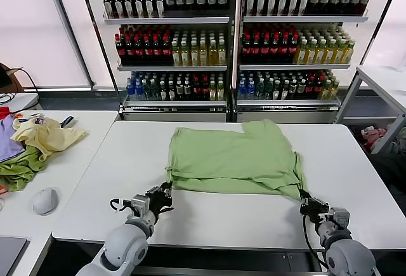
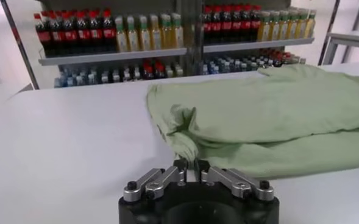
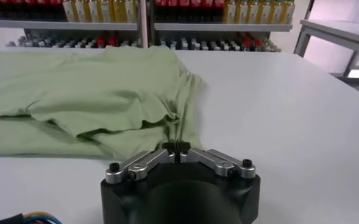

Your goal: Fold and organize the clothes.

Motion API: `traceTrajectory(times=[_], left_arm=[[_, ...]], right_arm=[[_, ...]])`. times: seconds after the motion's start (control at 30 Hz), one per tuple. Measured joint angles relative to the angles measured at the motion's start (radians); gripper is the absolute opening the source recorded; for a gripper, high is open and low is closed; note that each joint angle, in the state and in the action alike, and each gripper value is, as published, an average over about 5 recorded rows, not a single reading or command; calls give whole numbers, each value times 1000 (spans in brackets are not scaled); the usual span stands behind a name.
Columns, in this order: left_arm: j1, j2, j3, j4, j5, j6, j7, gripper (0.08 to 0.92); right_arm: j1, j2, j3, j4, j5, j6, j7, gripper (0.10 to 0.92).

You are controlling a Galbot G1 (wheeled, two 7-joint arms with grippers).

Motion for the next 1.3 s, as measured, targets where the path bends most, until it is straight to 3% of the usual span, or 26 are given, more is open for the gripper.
traceTrajectory(times=[0.47,0.83,1.0,1.3], left_arm=[[241,39,-52,-193,51,-24,4,158],[375,77,-90,-247,86,-43,15,151],[408,84,-95,-269,105,-41,23,202],[424,106,-125,-313,111,-42,30,443]], right_arm=[[-221,-11,88,163,-20,1,-13,112],[-310,-8,121,204,-58,1,0,121],[-332,-2,126,230,-70,11,-2,237],[-308,-18,136,267,-47,83,33,496]])
